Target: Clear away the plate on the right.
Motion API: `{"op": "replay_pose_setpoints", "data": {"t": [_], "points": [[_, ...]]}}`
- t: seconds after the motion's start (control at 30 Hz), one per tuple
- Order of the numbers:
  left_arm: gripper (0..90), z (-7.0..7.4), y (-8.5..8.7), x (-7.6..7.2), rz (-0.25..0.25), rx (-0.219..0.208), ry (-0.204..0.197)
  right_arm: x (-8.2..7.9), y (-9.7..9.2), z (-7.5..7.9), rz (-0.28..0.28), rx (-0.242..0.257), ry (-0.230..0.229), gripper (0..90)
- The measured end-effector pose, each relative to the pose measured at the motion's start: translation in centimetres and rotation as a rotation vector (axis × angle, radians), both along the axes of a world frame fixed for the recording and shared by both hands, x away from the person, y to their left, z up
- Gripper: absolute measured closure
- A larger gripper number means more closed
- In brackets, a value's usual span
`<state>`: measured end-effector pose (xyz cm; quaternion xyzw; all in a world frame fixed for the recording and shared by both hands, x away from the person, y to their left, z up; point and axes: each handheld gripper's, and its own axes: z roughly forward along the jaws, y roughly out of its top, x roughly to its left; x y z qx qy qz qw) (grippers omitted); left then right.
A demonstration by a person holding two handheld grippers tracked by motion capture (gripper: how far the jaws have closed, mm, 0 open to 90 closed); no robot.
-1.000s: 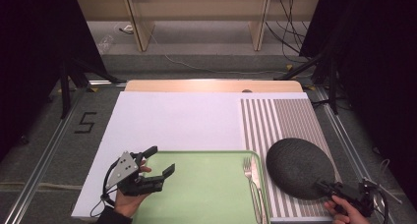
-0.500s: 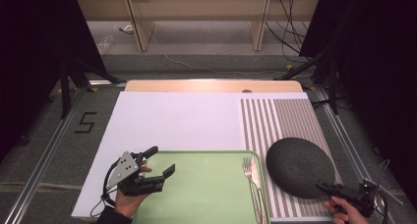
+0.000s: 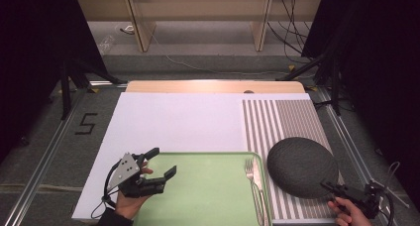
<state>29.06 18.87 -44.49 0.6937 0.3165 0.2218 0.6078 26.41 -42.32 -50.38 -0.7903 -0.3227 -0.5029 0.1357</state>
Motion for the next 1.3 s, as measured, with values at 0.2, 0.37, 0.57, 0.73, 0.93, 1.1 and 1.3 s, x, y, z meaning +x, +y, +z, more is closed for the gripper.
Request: {"op": "replay_pose_setpoints", "data": {"t": [0.2,0.37,0.57,0.73,0.93,1.1,1.3], "points": [[17.7,0.0,0.0,0.0,0.002,0.002,-0.001,0.1,0.1,0.1,-0.011,0.008,-0.006,85.9],[17.6,0.0,0.1,0.0,0.003,0.001,-0.002,0.1,0.2,0.3,-0.022,0.023,-0.028,86.0],[17.6,0.0,0.1,0.0,0.004,-0.002,-0.003,0.2,0.4,0.4,-0.021,0.039,-0.066,85.9],[17.5,0.1,0.2,0.0,0.008,-0.007,-0.007,0.1,1.1,0.8,-0.005,0.060,-0.092,86.0],[17.6,0.1,0.3,-0.1,0.012,-0.011,-0.011,0.1,2.4,1.2,0.025,0.086,-0.120,86.0],[17.6,0.2,0.3,-0.1,0.017,-0.014,-0.014,0.1,3.3,1.5,0.052,0.107,-0.142,86.0],[17.6,0.1,0.2,-0.1,0.017,-0.008,-0.016,0.2,4.7,1.9,0.101,0.115,-0.155,86.0]]}}
